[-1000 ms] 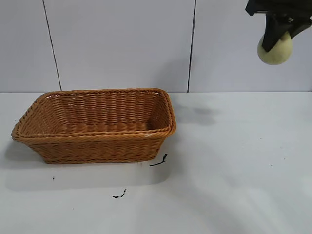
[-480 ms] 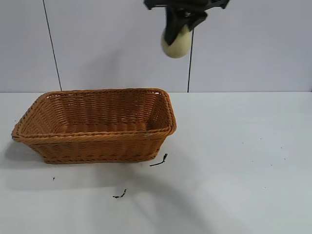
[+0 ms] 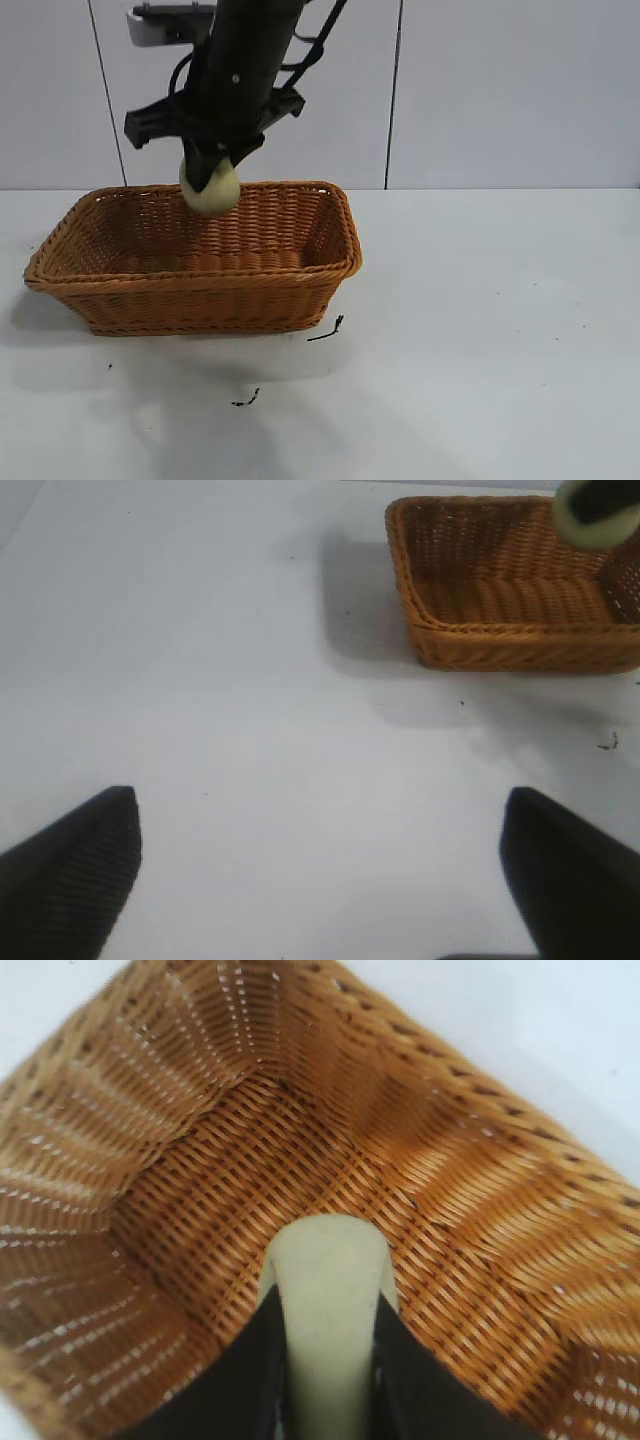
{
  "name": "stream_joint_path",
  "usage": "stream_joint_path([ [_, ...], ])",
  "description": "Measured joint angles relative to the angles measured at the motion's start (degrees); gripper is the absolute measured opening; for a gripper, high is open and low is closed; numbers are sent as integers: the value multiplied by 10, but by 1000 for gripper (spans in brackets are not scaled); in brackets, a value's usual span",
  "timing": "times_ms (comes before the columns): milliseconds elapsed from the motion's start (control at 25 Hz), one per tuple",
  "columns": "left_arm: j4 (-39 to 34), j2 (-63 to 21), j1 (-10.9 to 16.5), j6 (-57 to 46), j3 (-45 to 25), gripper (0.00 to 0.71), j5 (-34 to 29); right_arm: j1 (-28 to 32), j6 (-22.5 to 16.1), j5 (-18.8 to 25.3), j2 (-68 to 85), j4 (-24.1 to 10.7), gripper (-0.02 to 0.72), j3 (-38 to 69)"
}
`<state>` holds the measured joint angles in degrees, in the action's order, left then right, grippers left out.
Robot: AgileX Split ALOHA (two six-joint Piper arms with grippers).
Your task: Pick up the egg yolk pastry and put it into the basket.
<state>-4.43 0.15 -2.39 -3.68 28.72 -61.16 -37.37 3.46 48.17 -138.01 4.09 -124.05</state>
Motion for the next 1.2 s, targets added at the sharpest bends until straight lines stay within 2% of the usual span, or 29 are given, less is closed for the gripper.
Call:
stream_joint_path([
  [200, 0, 0, 0, 0, 0, 696, 0, 1, -2, -27, -49, -10, 118, 0],
  [320, 0, 0, 0, 0, 0, 696, 0, 1, -2, -30, -54, -6, 192, 0],
  [360, 0, 0, 0, 0, 0, 696, 0, 1, -2, -30, -52, -5, 255, 0],
  [480, 0, 0, 0, 0, 0, 696, 0, 1, -2, -30, -45, -3, 518, 0],
  [560, 0, 0, 0, 0, 0, 696, 0, 1, -2, -30, -35, -3, 633, 0],
  [600, 0, 0, 0, 0, 0, 696, 0, 1, -2, -30, -27, -3, 654, 0],
  [760, 0, 0, 0, 0, 0, 696, 0, 9, -2, -27, 14, -2, 686, 0],
  [920, 0, 0, 0, 0, 0, 696, 0, 44, -2, -12, 54, -1, 693, 0],
  [1200, 0, 0, 0, 0, 0, 696, 0, 177, -1, 26, 68, -1, 693, -1],
])
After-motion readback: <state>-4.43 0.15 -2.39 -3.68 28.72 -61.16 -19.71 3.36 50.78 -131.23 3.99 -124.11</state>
